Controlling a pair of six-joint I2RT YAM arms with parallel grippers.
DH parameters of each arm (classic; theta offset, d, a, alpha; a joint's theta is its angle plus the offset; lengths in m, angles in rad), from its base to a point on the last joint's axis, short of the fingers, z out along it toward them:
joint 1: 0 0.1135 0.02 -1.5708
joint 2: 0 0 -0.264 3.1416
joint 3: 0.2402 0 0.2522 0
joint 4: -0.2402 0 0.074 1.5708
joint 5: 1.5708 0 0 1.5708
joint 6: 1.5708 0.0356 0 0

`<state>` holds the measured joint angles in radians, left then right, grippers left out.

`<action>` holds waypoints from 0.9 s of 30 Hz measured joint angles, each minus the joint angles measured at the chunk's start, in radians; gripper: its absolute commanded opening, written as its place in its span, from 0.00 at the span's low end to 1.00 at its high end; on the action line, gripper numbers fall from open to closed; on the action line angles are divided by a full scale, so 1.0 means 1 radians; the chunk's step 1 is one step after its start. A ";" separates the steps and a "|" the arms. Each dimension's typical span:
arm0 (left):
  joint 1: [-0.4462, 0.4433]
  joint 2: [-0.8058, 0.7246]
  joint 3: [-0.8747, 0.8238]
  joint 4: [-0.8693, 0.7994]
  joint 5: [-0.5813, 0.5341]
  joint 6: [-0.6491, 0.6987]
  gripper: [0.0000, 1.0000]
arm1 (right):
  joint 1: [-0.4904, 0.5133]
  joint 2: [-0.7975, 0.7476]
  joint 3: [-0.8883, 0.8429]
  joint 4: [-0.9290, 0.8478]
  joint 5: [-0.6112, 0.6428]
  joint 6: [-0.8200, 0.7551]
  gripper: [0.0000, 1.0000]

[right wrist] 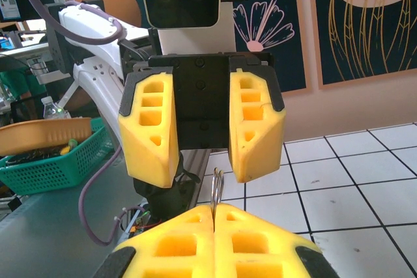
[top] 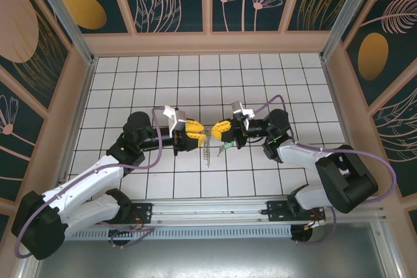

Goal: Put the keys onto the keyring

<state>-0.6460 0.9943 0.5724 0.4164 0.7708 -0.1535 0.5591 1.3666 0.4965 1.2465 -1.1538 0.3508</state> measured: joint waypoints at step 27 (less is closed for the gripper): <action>-0.011 0.065 0.047 -0.035 0.008 0.066 0.14 | 0.010 0.009 0.000 -0.001 0.001 -0.004 0.00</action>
<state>-0.6567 1.0595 0.6189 0.3809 0.7784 -0.0879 0.5694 1.3754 0.4961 1.2457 -1.1530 0.3470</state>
